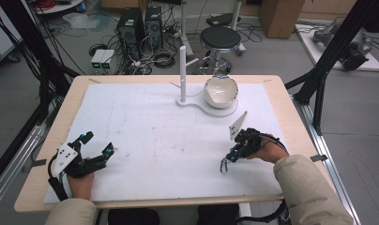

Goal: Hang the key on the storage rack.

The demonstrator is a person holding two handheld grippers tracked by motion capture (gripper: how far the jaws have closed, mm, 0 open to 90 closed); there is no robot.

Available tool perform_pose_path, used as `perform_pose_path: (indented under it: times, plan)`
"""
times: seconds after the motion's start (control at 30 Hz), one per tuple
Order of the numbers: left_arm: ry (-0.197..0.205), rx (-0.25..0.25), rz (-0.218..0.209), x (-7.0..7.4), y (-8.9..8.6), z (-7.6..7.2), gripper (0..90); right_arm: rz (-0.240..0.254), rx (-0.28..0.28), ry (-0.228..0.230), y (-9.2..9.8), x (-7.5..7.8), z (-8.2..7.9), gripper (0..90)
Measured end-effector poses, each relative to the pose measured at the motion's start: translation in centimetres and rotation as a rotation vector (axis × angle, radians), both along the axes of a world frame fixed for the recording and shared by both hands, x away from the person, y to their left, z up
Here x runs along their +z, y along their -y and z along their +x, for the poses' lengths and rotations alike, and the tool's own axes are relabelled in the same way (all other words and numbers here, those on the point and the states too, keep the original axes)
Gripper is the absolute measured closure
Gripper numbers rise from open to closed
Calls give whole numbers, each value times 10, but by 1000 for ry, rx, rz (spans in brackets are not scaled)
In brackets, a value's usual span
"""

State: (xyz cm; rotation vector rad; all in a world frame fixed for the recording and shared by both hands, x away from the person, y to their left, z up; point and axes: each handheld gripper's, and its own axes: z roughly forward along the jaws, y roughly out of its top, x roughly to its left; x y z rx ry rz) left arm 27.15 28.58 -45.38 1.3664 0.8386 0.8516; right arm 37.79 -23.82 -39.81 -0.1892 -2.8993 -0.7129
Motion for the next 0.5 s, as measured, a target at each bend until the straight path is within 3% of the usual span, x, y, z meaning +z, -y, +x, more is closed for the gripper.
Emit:
perform_pose_path:
  times: [0.13,0.2,0.27,0.4,0.5]
  plan:
    - [0,0,-1,0,0,0,129,18,-48,-36,2,1,1,887]
    - [0,0,-1,0,0,0,129,37,-86,-29,5,4,2,889]
    - [0,0,-2,0,0,0,129,71,-120,-16,8,7,4,890]
    - [0,0,-2,0,0,0,129,138,-224,-41,14,17,9,890]
    - [-1,0,-2,0,0,0,129,205,-280,-20,15,28,13,890]
